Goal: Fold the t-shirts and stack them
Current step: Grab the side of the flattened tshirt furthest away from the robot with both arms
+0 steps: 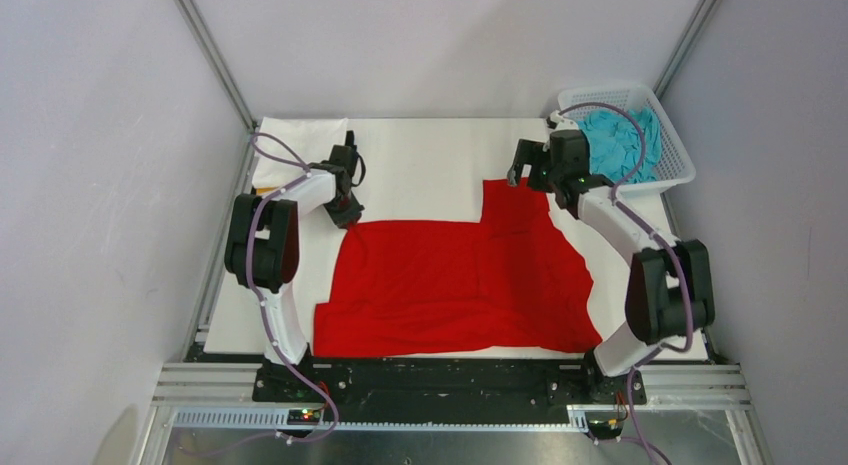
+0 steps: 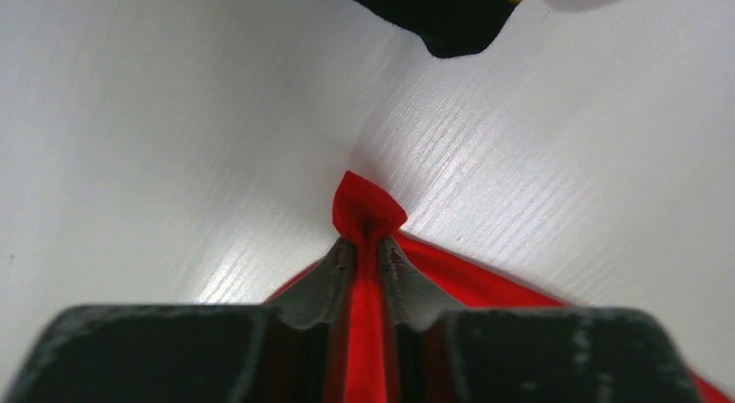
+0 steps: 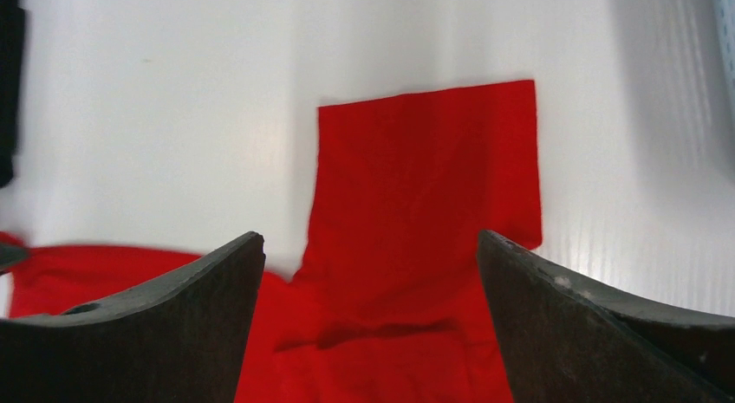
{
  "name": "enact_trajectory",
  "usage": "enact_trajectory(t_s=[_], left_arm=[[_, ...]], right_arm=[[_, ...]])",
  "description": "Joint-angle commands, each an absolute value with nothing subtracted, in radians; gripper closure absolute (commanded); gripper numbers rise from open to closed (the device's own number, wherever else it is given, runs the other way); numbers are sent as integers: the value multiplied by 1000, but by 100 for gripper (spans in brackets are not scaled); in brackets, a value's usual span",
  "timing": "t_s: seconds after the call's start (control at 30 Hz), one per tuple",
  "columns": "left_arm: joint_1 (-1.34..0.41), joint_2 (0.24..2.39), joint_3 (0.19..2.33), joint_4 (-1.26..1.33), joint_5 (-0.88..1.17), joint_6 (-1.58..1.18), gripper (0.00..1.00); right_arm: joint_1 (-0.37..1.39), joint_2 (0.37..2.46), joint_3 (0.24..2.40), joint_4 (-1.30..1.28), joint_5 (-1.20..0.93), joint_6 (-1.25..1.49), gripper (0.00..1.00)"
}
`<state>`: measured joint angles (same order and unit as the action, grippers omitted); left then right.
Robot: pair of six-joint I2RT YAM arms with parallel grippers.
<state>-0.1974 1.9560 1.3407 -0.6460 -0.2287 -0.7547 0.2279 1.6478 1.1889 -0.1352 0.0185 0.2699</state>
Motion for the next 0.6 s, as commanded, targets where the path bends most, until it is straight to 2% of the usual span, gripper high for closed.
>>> enact_trajectory(t_s=[0.0, 0.07, 0.13, 0.3, 0.57], left_arm=[[-201, 1958, 1353, -650, -245, -767, 86], [-202, 1957, 1353, -652, -244, -765, 96], [-202, 1956, 1353, -651, -244, -763, 100], [-201, 1946, 1350, -652, -248, -754, 100], [-202, 1910, 1330, -653, -265, -742, 100]], right_arm=[[240, 1847, 1421, -138, 107, 193, 7], [254, 1968, 1571, -228, 145, 180, 8], [267, 2107, 1712, -315, 196, 173, 9], [293, 2285, 1973, -521, 282, 192, 9], [294, 2441, 2125, -707, 279, 264, 12]])
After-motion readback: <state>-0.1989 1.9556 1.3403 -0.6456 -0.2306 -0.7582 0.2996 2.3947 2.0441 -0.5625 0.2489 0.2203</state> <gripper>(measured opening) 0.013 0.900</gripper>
